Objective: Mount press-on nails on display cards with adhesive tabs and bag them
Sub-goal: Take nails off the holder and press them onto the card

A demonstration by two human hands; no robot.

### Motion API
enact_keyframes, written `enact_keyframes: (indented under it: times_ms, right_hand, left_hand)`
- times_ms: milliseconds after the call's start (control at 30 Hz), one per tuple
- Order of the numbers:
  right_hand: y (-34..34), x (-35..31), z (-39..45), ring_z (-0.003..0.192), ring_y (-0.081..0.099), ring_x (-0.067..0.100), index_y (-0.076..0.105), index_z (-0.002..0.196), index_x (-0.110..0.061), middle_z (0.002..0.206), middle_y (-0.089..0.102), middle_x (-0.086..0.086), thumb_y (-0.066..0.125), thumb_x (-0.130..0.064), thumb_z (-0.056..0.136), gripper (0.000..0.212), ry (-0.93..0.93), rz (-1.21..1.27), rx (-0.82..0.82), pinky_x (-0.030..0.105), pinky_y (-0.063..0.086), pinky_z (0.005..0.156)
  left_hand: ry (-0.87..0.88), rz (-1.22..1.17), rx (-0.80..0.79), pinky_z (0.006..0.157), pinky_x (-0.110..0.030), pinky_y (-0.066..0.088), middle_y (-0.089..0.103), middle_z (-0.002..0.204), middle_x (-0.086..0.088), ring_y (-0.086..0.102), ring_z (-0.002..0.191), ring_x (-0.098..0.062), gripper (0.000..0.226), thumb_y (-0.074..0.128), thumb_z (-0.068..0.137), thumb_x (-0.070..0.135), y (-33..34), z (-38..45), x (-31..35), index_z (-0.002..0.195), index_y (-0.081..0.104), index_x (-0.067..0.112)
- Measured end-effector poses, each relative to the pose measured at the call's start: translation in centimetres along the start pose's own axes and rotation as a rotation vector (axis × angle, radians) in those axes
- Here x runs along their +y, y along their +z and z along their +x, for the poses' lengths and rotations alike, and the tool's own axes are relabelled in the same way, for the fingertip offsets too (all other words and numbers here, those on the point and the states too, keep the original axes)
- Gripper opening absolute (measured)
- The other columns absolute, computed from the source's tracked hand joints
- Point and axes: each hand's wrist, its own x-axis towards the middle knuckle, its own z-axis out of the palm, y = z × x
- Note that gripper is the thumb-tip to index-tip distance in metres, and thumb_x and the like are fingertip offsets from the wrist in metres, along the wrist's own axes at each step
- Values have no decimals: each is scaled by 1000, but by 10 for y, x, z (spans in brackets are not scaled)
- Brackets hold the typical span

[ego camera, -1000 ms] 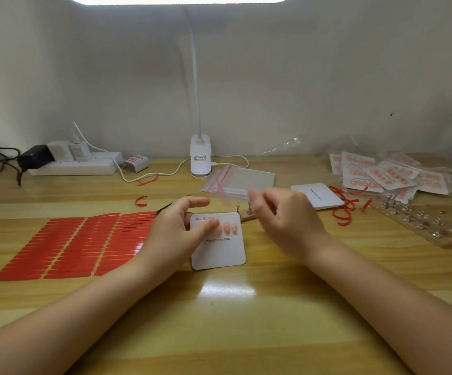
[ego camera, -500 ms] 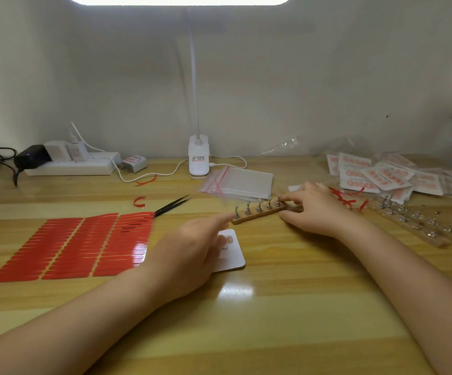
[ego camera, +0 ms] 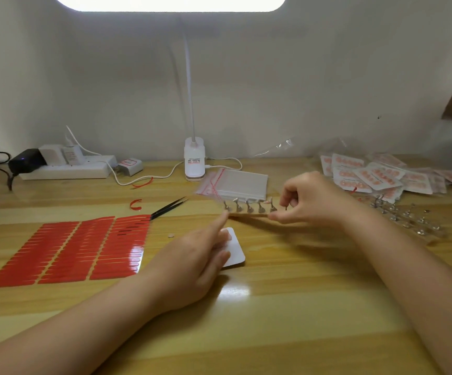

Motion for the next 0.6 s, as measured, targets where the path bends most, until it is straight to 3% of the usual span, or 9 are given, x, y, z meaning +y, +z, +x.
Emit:
enact_keyframes:
  times_ms: [133,233,367,600]
  right_hand:
    - [-16,-1,-6,56,51,4,65,70,-16,59,53,-11,83,-42,67,32,16,19,121,29,45,55]
    - [-23,17,-28,50,59,9,65,71,-16,59,57,-6,84,-42,67,32,112,82,167,30,52,49]
    - [-36,54,-71,44,46,3,64,64,-20,51,54,-9,86,-43,62,31,266,14,225,22,33,46]
    - [-56,94,-128,51,53,14,65,64,-22,54,58,-5,81,-53,62,35,469,-72,221,24,33,48]
  left_hand:
    - [-13,-12,16,109,-15,23,30,155,12,31,140,-2,76,48,98,30,3,1,-5,149,-8,36]
    - [-6,-2,-8,109,-13,23,33,153,15,32,139,1,77,50,97,31,4,2,-6,151,-5,33]
    - [-8,45,-26,107,-16,26,35,151,21,32,139,-1,77,50,96,41,6,4,-9,152,-3,36]
    - [-35,79,-45,101,-8,23,34,150,24,32,138,1,77,51,94,46,9,6,-12,153,1,37]
